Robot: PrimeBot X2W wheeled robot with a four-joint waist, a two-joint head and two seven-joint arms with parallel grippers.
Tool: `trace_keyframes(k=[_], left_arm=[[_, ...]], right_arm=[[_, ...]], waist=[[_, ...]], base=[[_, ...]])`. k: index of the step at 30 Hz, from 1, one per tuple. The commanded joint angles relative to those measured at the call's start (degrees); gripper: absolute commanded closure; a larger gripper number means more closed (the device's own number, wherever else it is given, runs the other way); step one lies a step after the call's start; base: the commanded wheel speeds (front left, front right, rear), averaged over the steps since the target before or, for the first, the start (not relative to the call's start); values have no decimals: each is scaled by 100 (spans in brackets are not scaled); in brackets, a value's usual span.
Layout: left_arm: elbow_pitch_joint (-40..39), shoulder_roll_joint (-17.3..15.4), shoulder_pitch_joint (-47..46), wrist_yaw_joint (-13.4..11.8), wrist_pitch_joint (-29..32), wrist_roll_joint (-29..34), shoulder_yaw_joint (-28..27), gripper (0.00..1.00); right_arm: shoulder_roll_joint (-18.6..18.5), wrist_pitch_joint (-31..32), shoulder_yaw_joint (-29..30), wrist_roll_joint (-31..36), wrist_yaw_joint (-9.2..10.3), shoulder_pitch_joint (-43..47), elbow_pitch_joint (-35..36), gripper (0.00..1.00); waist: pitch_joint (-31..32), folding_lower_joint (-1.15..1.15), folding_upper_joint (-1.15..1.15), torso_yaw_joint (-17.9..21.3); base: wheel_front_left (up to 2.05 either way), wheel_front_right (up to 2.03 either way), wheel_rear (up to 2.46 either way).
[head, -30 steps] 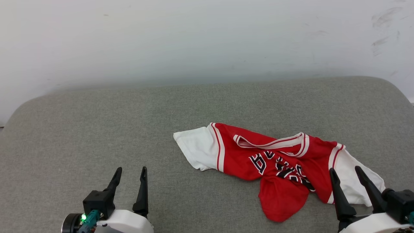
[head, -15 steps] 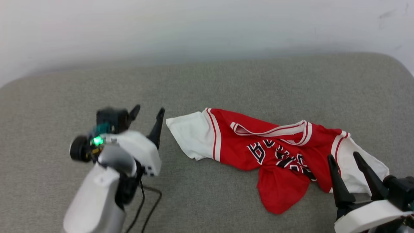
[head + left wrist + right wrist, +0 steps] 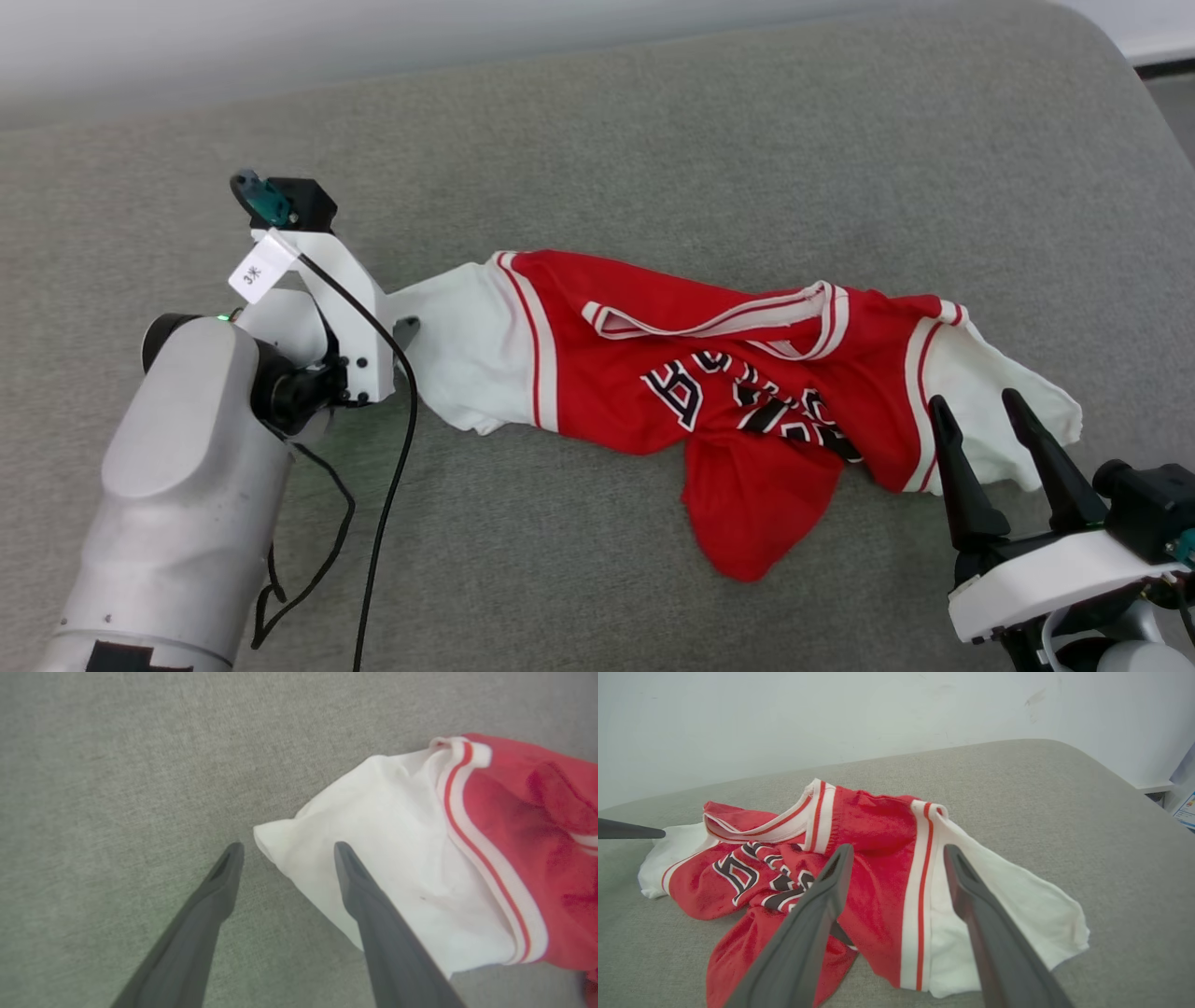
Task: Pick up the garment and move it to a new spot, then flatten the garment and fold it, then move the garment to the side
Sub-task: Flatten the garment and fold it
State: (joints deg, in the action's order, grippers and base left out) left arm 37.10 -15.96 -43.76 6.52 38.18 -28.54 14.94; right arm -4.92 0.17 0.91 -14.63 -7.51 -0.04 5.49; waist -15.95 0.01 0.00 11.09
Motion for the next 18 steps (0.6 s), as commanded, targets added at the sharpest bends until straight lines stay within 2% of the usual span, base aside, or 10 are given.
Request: trace_keyframes(k=[1,4,7,8,9,10,13,18], left_arm=[[148,-55,-116,27,245,-79,36,0],[499,-108,-147,40,762,-168,137,0],[780,-8,-45,58,1129,-263,277,0],[838,44,-8,64,1181,-296,321,40],[872,102,28,72,1177,-331,357,76],[907,151,68,79,1165,-326,412,100],[907,188,150,96,917,-290,520,100],[743,6,164,84,226,-169,547,100]], right_arm=[[18,-66,-12,-25,4,-103,-49,0],[19,-122,-40,-58,4,-172,-136,0],[16,-160,-26,-101,4,-218,-223,0],[12,-163,-11,-105,4,-238,-256,0],[11,-166,-3,-113,4,-254,-286,0],[12,-173,0,-121,4,-265,-306,0],[16,-174,30,-153,4,-271,-366,0],[-2,-115,108,-206,4,-256,-447,0]], waist=[[-170,-1,0,159],[-250,-1,0,222],[-293,-1,0,249],[-307,-1,0,251],[-317,-1,0,252],[-327,-1,0,252],[-334,-1,0,238],[-226,-1,0,185]], base=[[0,0,0],[0,0,0],[0,0,0],[0,0,0],[0,0,0],[0,0,0],[0,0,0],[0,0,0]])
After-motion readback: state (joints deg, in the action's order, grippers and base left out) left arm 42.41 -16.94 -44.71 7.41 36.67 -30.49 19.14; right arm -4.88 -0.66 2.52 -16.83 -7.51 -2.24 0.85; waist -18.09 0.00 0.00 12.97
